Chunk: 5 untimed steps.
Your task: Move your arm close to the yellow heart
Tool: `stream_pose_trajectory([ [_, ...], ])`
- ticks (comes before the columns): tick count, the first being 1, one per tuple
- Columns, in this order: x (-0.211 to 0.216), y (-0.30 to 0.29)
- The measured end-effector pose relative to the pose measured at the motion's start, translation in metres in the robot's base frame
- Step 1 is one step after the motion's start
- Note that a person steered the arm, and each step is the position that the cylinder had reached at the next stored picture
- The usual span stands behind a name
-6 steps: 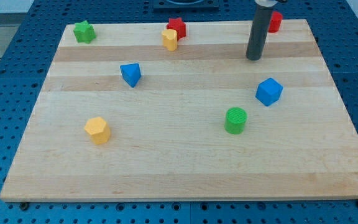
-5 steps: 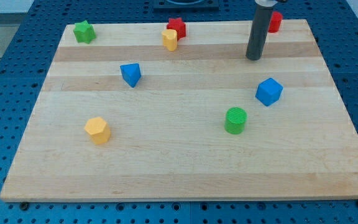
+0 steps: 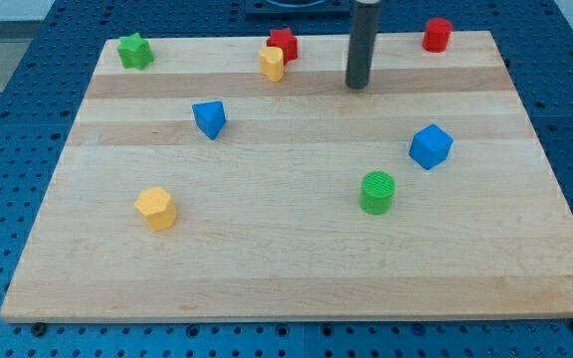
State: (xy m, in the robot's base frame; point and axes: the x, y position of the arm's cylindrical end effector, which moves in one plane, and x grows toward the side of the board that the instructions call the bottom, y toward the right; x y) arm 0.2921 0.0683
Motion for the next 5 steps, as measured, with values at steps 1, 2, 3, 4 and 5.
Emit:
stream_pose_trajectory([
  [1, -0.007, -0.027],
  [2, -0.009, -0.031],
  [3, -0.020, -0.045],
  [4, -0.020, -0.059],
  [5, -0.024, -0.064],
])
